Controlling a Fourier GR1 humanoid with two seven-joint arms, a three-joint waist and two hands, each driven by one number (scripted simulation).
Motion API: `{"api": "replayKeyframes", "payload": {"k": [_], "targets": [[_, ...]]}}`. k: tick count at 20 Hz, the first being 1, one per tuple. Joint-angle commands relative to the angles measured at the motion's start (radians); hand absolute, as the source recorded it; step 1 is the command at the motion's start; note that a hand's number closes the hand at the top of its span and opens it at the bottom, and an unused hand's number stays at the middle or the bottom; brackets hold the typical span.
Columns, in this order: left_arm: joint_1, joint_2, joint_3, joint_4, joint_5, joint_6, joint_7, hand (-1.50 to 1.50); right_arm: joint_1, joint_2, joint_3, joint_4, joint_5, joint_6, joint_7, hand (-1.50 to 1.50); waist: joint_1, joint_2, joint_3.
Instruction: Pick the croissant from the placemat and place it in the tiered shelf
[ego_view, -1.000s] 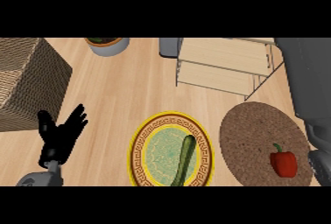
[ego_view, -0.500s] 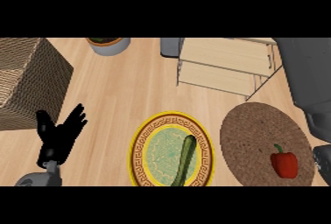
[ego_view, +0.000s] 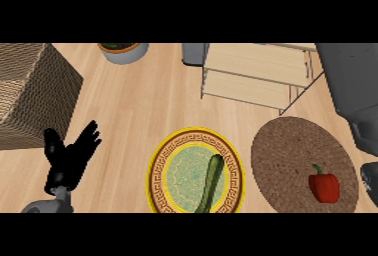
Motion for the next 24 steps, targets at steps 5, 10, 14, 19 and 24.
{"api": "replayKeyframes", "payload": {"k": [5, 10, 14, 19, 24], "targets": [[-0.008, 0.002, 0.011, 0.013, -0.006, -0.010, -0.025, 0.00, -0.019, -0.001, -0.099, 0.023, -0.044, -0.137, 0.027, -1.50, 0.004, 0.004, 0.000], [0.002, 0.010, 0.025, -0.003, 0.010, -0.020, 0.003, 0.00, 0.002, 0.019, -0.161, -0.042, -0.114, -0.207, 0.033, -1.50, -0.005, -0.002, 0.000], [-0.007, -0.002, 0.022, 0.019, -0.004, -0.013, -0.025, 0.00, -0.009, 0.024, -0.229, -0.064, -0.200, -0.251, -0.008, -1.50, -0.003, -0.001, 0.000], [-0.010, 0.018, 0.028, -0.008, 0.007, -0.029, 0.024, 0.00, -0.035, 0.011, -0.298, -0.098, -0.274, -0.303, 0.023, -1.50, -0.002, -0.002, 0.000], [0.016, 0.020, 0.055, 0.044, 0.005, -0.035, -0.044, 0.00, 0.012, -0.064, -0.308, -0.159, -0.230, -0.404, 0.030, -1.50, -0.013, -0.003, 0.000]]}}
